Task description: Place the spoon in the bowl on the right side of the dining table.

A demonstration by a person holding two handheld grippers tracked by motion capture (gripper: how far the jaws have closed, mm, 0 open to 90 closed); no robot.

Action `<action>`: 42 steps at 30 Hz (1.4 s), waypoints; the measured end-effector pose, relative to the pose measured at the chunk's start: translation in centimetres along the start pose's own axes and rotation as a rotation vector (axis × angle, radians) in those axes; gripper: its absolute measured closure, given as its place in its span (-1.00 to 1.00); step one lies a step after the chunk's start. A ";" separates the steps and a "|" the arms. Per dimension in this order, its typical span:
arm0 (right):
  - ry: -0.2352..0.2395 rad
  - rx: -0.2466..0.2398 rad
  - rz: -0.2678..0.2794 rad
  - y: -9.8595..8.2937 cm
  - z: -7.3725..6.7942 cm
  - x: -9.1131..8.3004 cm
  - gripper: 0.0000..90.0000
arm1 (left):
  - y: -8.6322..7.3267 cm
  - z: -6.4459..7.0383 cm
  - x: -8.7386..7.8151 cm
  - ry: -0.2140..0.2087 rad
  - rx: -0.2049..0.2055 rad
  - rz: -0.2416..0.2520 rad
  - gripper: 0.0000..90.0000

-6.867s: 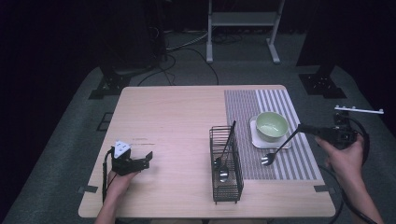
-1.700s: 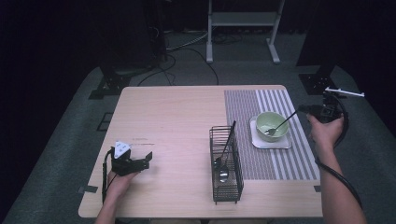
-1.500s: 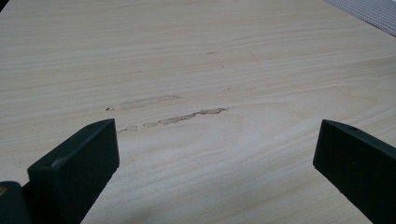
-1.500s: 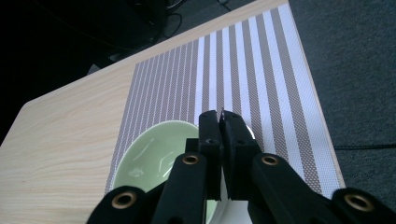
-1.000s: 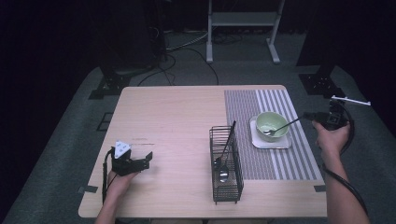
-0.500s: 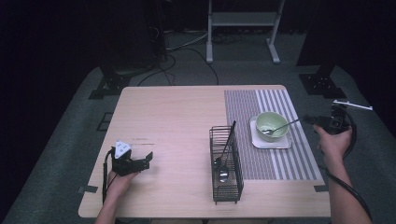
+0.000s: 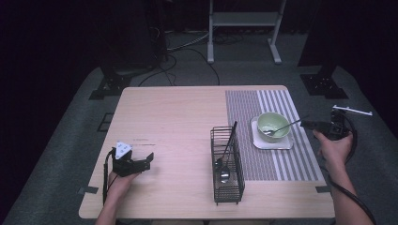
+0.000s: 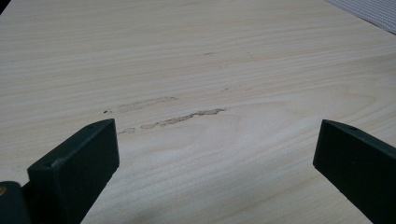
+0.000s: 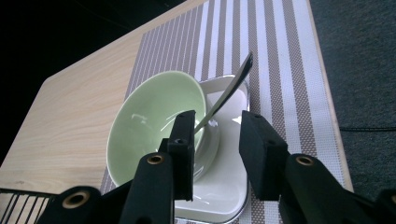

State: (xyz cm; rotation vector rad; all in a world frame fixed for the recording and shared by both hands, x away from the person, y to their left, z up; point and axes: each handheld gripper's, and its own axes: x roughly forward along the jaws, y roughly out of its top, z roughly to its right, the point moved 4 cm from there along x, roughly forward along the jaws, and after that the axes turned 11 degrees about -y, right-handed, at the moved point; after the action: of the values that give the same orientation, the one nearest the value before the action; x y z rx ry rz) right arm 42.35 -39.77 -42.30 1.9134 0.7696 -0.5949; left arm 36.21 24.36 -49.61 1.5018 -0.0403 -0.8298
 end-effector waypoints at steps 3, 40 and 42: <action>0.010 -0.005 -0.005 -0.4 0.0 0.0 0.42 | 0.0 0.0 0.0 -0.001 0.001 0.000 -1.00; 0.116 -0.083 -0.038 -4.1 -2.2 -0.1 0.03 | 0.0 0.0 0.0 0.001 0.005 -0.001 -1.00; 0.117 -0.089 -0.044 -4.4 -2.3 0.0 0.02 | 0.0 0.0 0.0 0.001 0.004 -0.001 -1.00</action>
State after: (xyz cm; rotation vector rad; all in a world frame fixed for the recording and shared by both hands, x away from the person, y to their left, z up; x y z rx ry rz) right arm 39.36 -36.21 -43.96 1.8658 0.9004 -0.4711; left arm 36.20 24.33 -49.60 1.5062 -0.0406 -0.8309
